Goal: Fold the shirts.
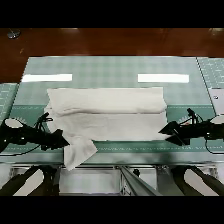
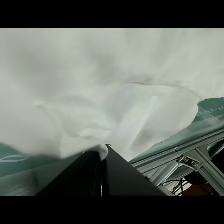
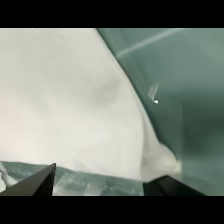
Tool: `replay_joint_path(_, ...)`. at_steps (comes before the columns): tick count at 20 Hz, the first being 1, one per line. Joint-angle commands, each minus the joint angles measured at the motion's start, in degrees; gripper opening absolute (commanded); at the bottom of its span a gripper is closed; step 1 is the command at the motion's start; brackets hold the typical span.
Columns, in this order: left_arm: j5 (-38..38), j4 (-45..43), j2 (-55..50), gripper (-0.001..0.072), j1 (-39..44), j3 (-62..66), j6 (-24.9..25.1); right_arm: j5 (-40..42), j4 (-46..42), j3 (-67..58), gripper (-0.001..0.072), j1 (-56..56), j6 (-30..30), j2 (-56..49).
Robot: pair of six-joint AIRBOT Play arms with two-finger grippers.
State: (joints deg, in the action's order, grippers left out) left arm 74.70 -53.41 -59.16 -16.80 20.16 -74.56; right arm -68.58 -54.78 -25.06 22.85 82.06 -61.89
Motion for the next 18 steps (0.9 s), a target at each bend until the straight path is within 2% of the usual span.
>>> replay_joint_path(1,-0.9,1.6,0.0,0.0023,0.0,0.0,0.2,4.4,4.4,-2.2,0.0591,-1.2,-0.1,-0.9)
replay_joint_path(2,-1.1,2.0,0.0,0.0023,0.0,0.0,0.5,4.3,5.1,-2.3,0.0503,-1.2,-0.5,-0.9)
replay_joint_path(3,-1.3,2.1,0.0,0.0023,0.0,0.0,0.5,4.0,5.4,-2.3,0.0362,-1.2,-1.3,-0.9)
replay_joint_path(4,-1.4,2.1,0.0,0.0023,0.0,0.0,0.5,3.1,6.1,-2.3,0.0091,-1.2,-4.2,-0.9)
replay_joint_path(5,-1.4,2.1,0.0,0.0023,0.0,0.0,0.5,2.7,6.4,-2.3,0.0030,-1.2,-5.6,-0.9)
replay_joint_path(9,-1.0,2.1,0.0,0.0023,0.0,2.3,0.5,1.7,6.3,-4.0,0.0030,-1.2,-5.9,-0.9)
replay_joint_path(11,-2.6,1.7,0.0,0.0023,-0.3,6.3,4.7,0.6,6.3,-7.4,0.0030,-1.2,-5.9,-0.9)
replay_joint_path(14,-5.9,4.9,-0.2,0.0022,-3.4,12.9,4.1,0.1,6.7,-12.7,0.0029,-1.2,-5.6,-1.3)
replay_joint_path(18,-7.3,6.3,-5.1,0.0023,-0.5,20.0,4.7,-0.2,12.0,-19.3,0.0029,-1.2,-6.8,-6.9)
